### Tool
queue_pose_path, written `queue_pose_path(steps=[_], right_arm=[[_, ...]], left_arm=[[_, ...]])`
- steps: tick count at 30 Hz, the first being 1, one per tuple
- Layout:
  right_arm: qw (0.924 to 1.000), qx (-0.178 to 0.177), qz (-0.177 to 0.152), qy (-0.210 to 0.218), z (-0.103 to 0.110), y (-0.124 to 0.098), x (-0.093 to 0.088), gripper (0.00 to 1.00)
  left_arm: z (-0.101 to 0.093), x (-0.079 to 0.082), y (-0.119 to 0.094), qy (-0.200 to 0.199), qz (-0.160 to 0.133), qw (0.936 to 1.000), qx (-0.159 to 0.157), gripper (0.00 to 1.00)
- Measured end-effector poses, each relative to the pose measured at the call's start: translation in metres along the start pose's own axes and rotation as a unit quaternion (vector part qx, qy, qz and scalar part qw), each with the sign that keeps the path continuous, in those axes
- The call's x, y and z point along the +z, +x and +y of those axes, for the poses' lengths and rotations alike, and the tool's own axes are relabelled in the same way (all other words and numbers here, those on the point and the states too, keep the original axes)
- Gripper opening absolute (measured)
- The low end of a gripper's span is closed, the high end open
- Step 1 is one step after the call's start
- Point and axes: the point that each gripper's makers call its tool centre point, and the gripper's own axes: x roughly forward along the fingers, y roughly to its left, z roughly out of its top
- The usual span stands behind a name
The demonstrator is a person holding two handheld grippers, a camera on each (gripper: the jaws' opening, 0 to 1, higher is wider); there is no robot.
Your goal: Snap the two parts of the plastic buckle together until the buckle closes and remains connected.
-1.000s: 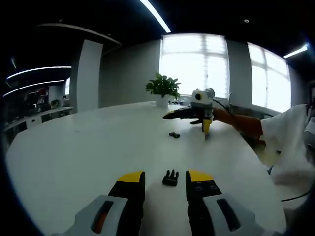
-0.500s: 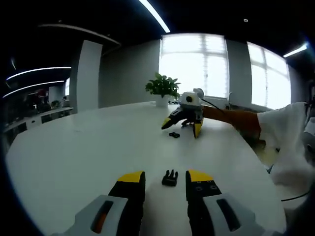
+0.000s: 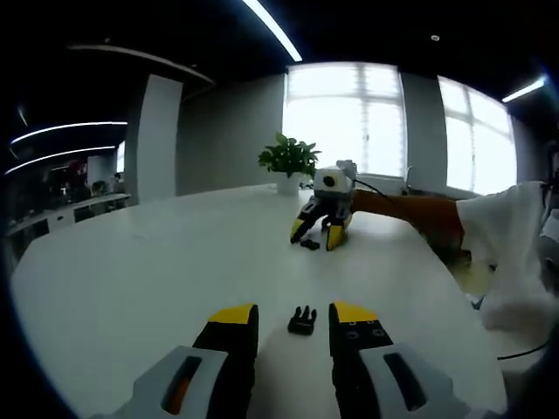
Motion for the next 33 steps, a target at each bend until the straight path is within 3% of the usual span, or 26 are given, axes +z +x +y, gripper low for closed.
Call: queue_pose_path(steps=[10, 18, 22, 26, 31, 33], right_arm=[[0.9996, -0.026, -0.001, 0.009, -0.011, -0.006, -0.004, 0.19], [0.9991, -0.041, -0.003, 0.008, -0.011, -0.009, -0.005, 0.17], [0.9979, -0.064, 0.002, 0.007, -0.013, -0.01, -0.004, 0.17], [0.9904, -0.137, 0.015, 0.009, -0.018, -0.01, -0.003, 0.17], [0.9679, -0.244, 0.05, 0.034, -0.023, -0.013, -0.002, 0.17], [0.9615, -0.264, 0.035, 0.067, -0.018, -0.01, 0.003, 0.14]], left_arm=[[-0.001, 0.0, 0.0, 0.005, 0.001, 1.0, 0.003, 0.32], [0.001, -0.002, 0.001, 0.009, 0.008, 0.9999, 0.004, 0.32], [0.001, -0.003, 0.001, 0.007, 0.008, 0.9999, 0.004, 0.32], [0.001, -0.003, 0.002, 0.006, 0.009, 0.9999, 0.004, 0.32], [0.0, -0.005, 0.004, 0.003, 0.011, 0.9999, 0.001, 0.32], [0.0, -0.008, 0.006, 0.006, 0.018, 0.9998, 0.002, 0.32]])
